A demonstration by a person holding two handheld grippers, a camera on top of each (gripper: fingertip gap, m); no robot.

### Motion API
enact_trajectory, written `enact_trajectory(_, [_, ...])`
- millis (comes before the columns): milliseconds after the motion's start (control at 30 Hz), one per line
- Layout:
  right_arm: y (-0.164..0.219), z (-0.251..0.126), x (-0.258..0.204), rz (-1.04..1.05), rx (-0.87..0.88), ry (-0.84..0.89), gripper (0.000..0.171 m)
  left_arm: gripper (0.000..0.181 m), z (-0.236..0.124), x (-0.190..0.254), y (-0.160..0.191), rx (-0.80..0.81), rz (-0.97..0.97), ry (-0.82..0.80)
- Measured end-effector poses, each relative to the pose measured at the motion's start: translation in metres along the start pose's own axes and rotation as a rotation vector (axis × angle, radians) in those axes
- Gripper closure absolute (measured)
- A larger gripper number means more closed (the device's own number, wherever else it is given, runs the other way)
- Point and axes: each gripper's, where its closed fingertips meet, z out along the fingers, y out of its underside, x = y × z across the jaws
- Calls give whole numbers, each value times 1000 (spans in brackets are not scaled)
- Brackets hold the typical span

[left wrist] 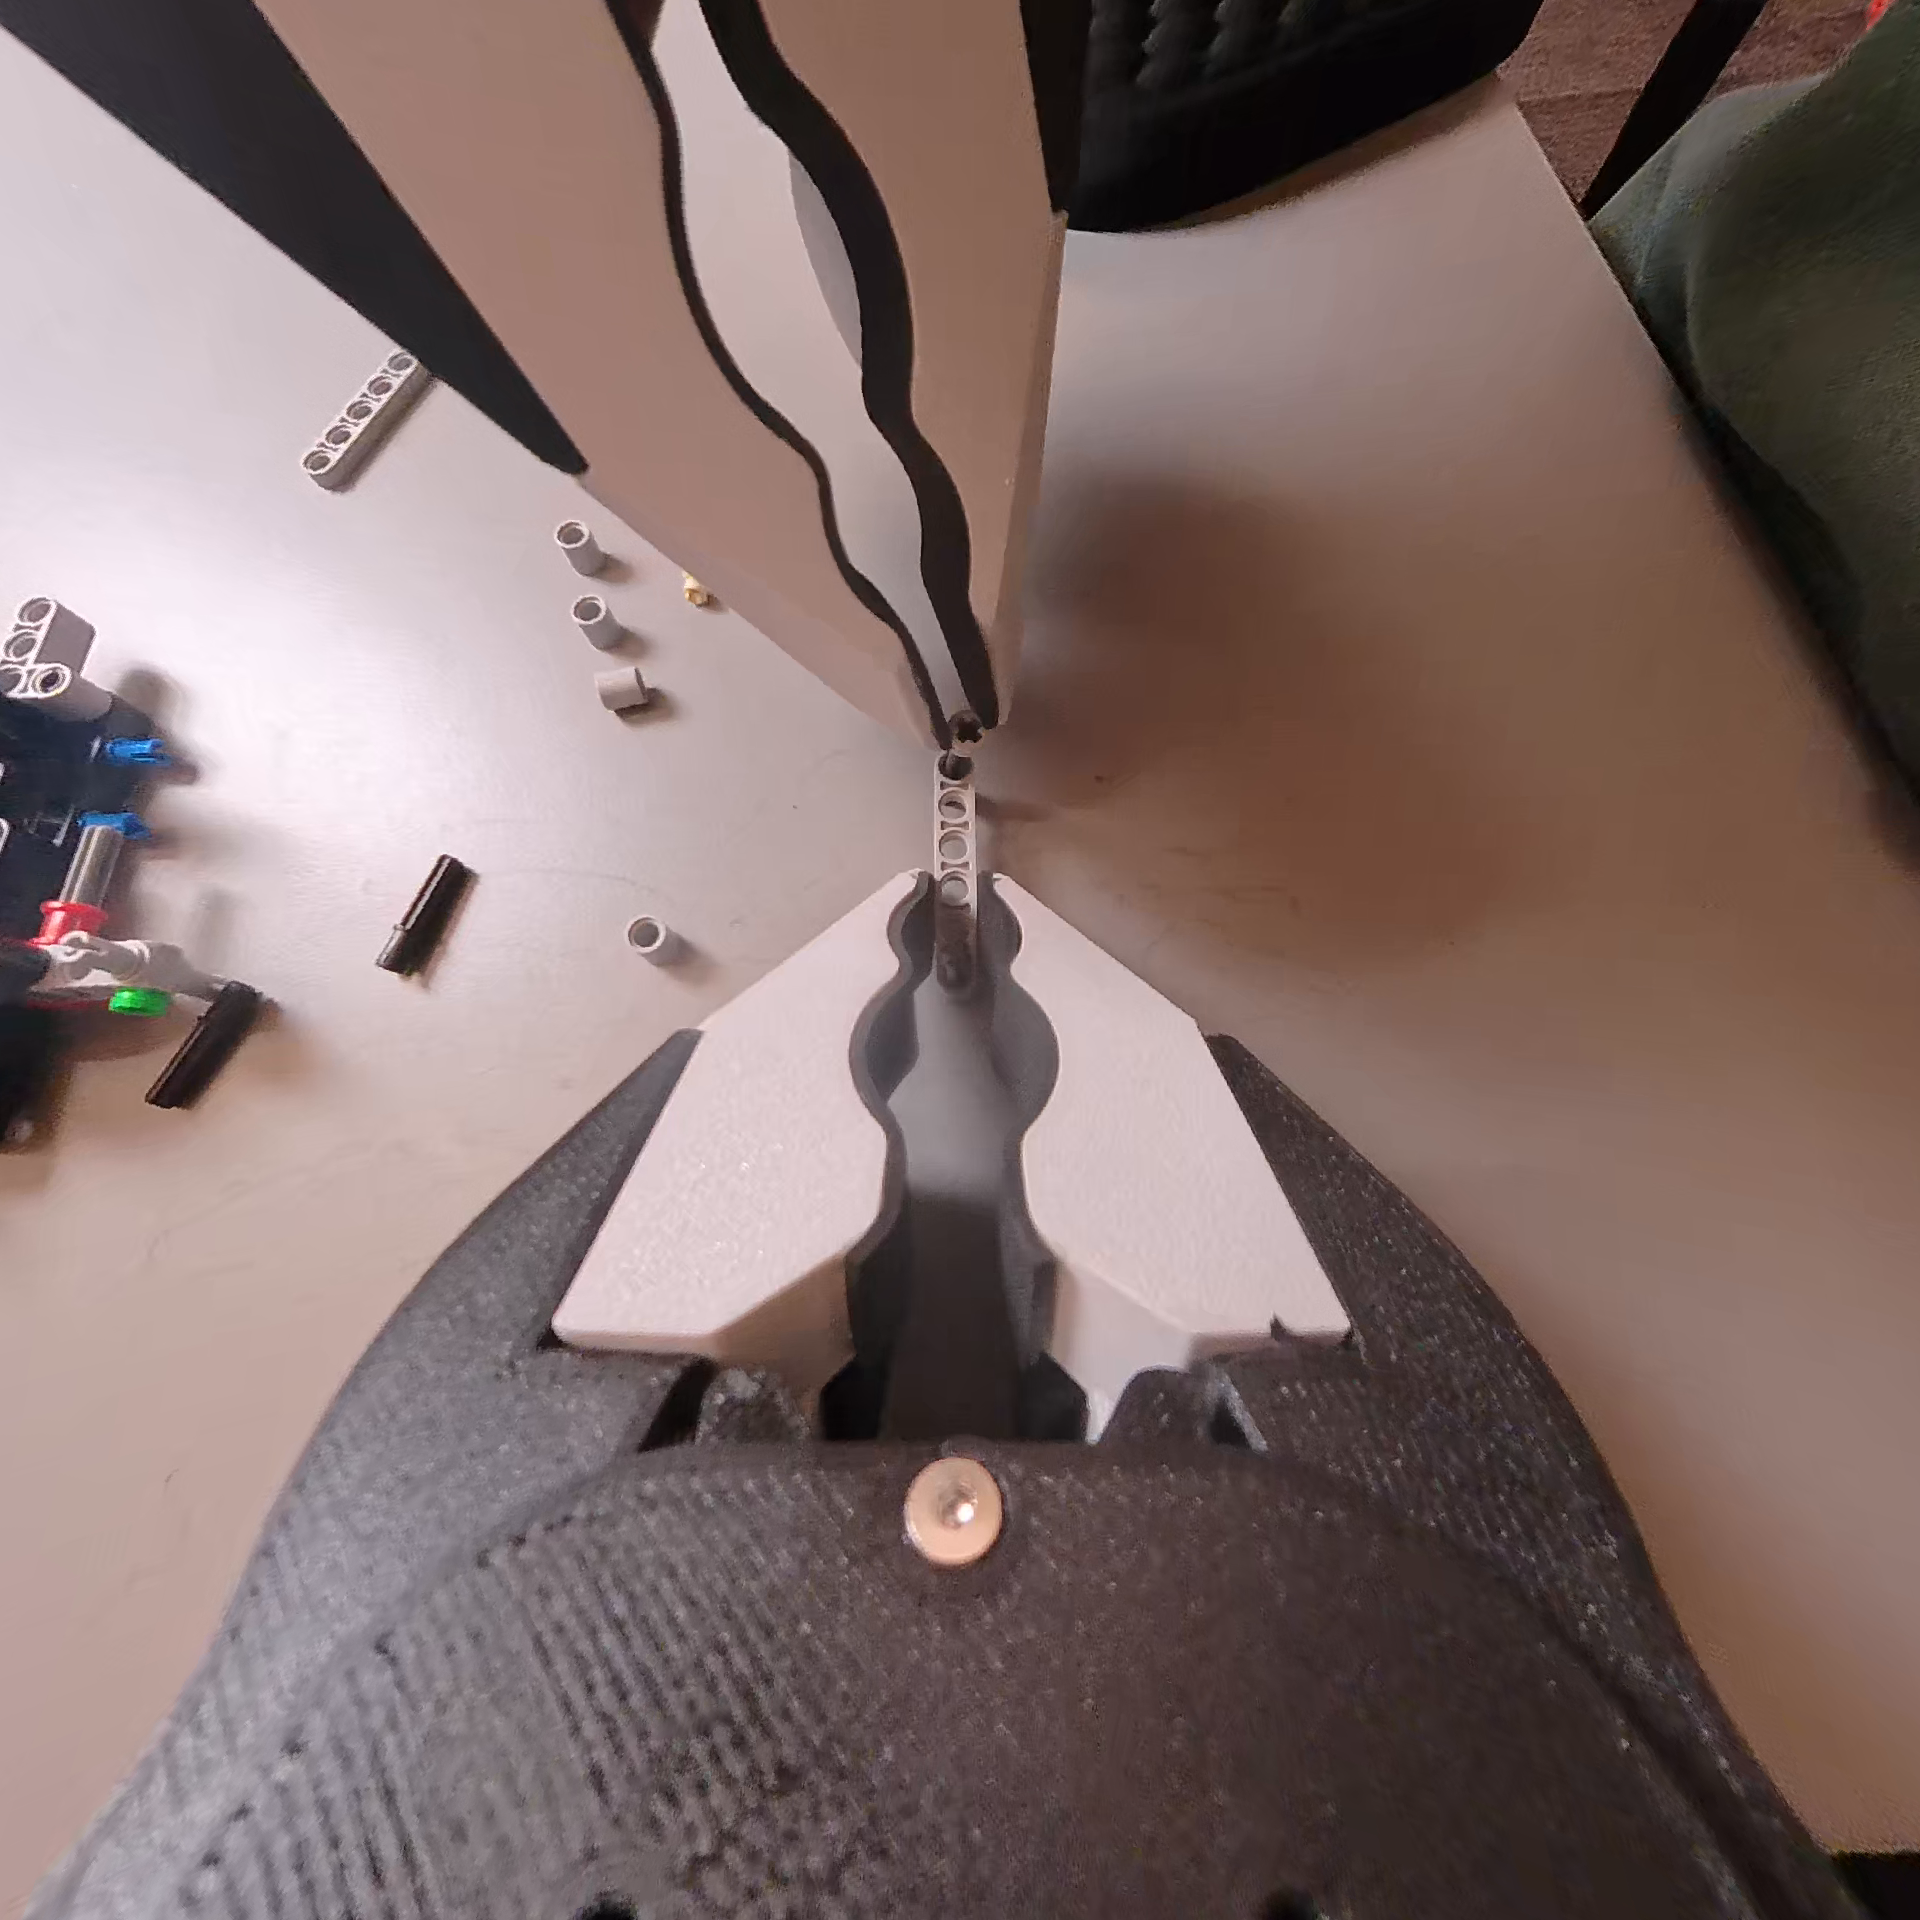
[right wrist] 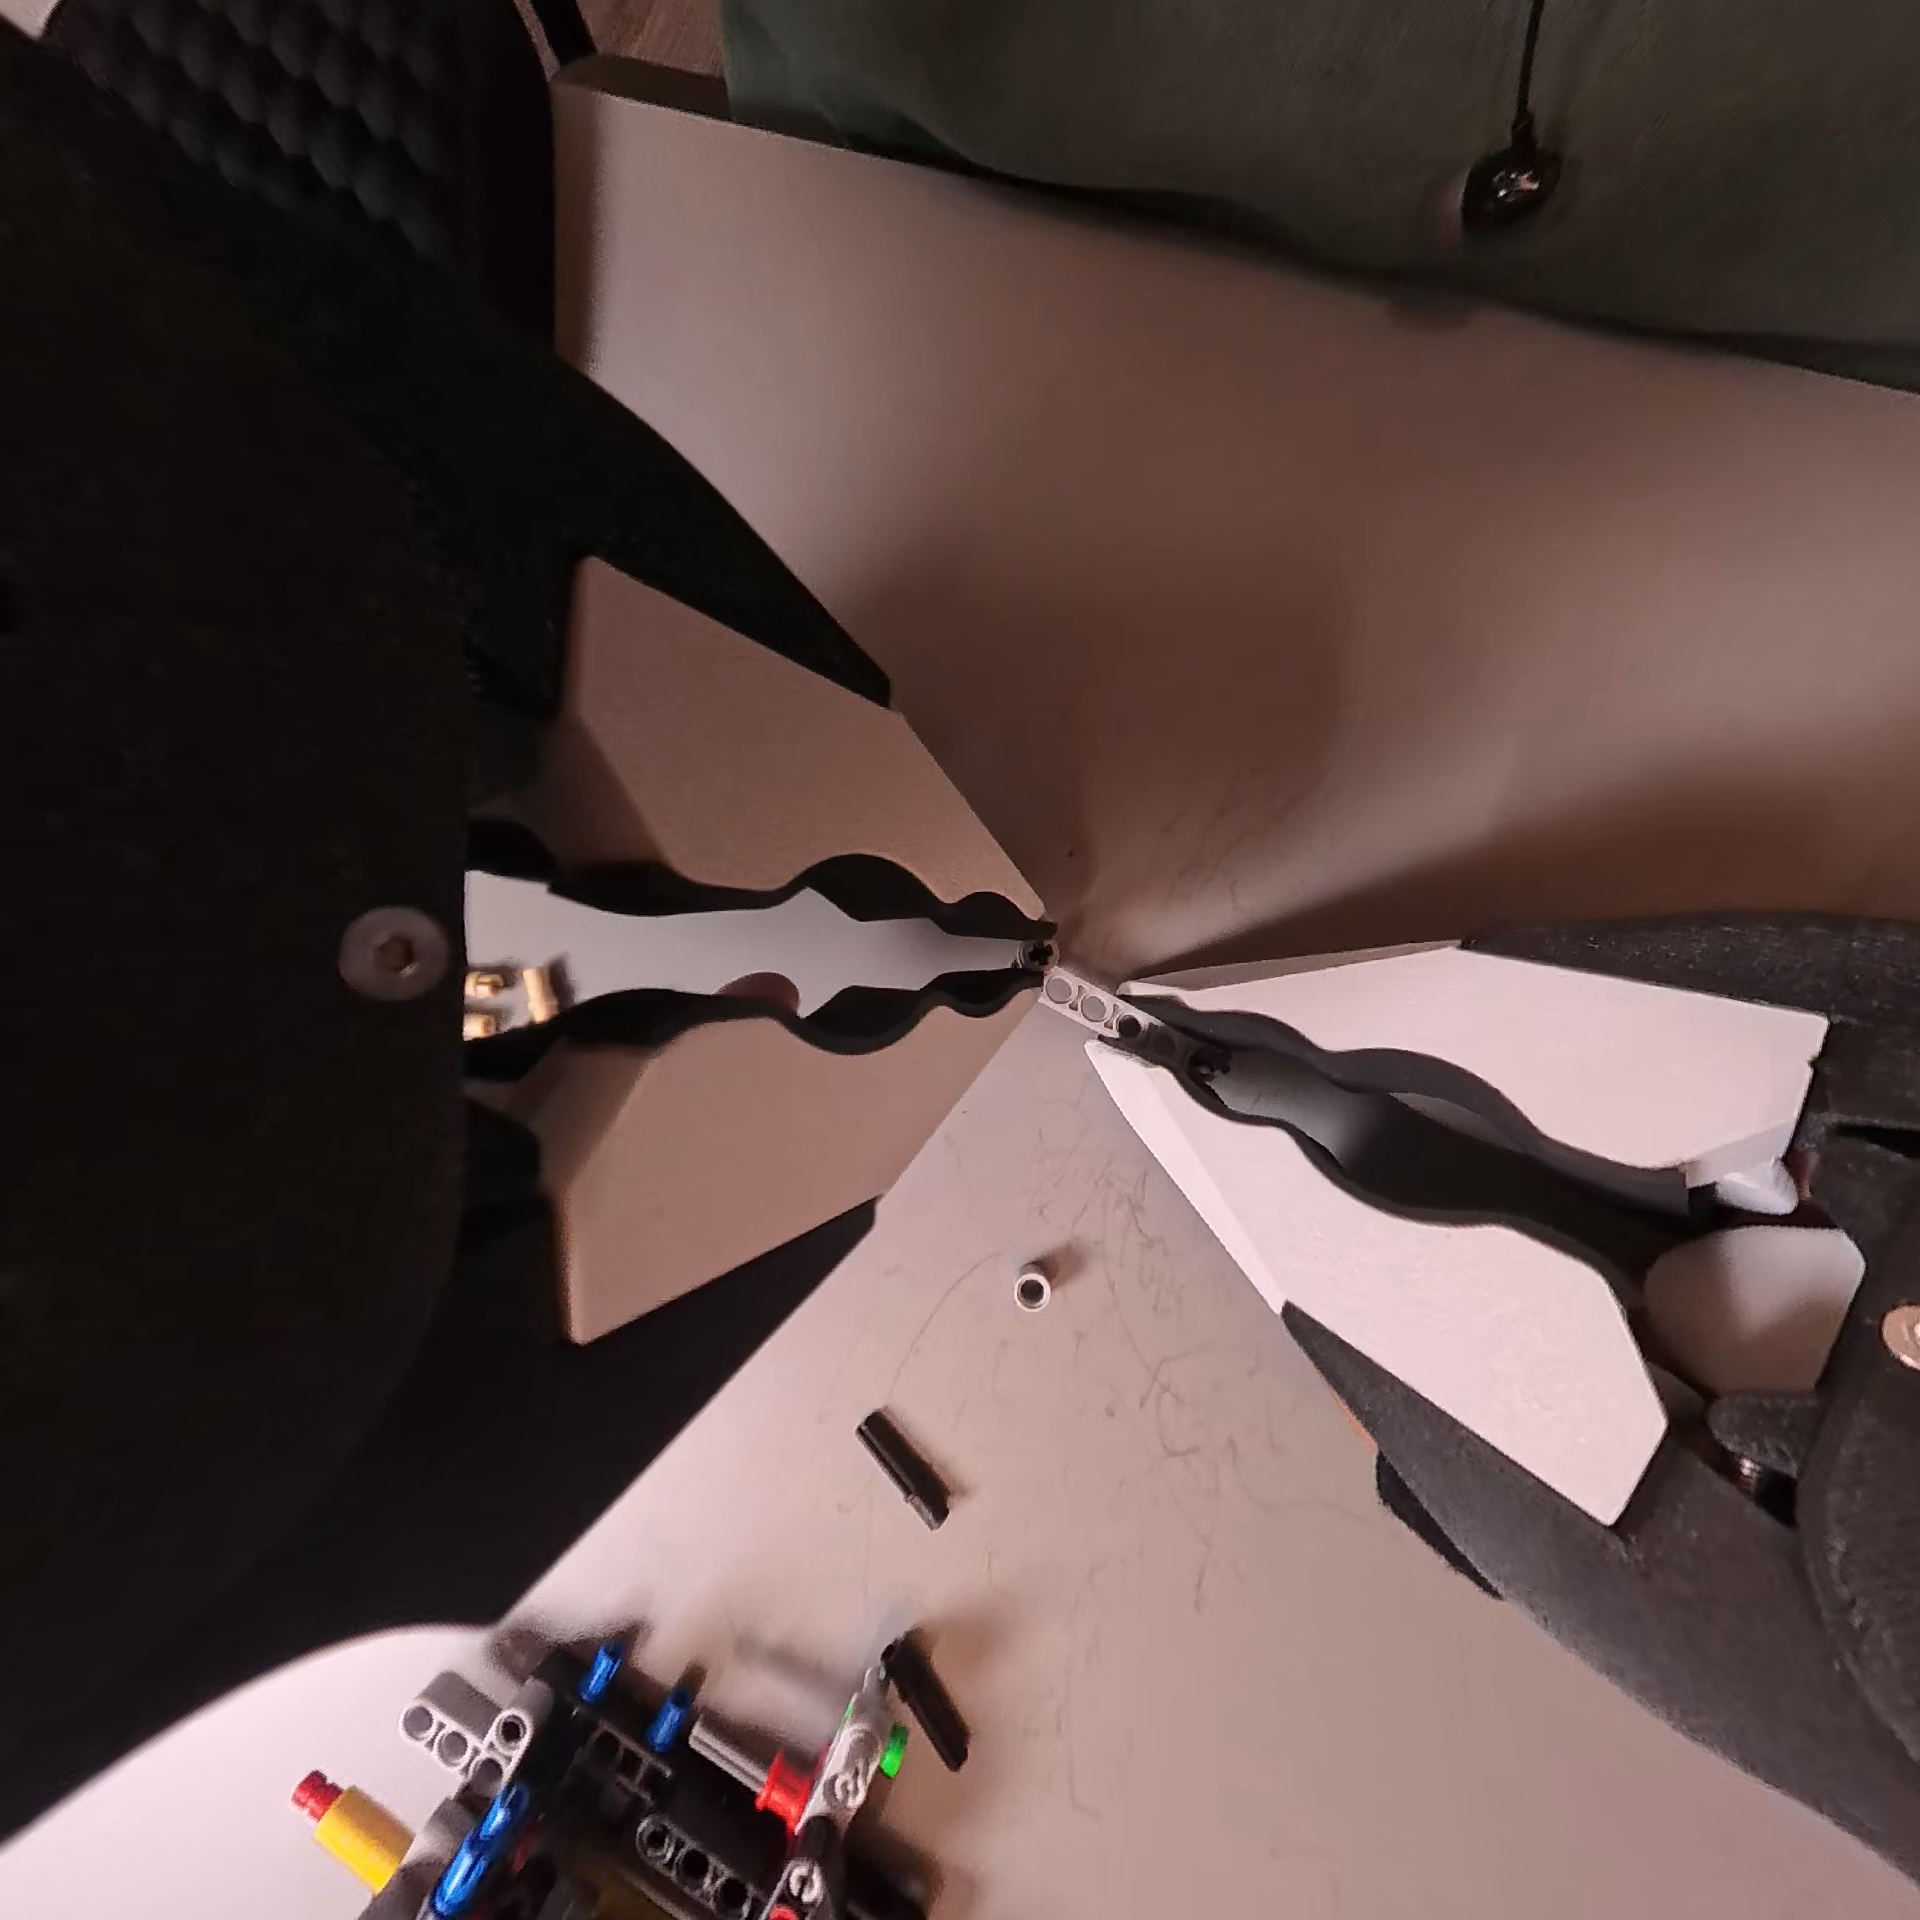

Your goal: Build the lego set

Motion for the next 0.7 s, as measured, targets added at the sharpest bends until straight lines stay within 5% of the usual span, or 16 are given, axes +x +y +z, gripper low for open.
enact_trajectory(300, [0, -1, 3, 10, 68, 53, 168, 175, 0, -1, 0, 0, -5, -5])
enact_trajectory(700, [-1, -6, 3, 175, 235, 358, 153, 176, 0, -1, 0, 0, -28, -34])
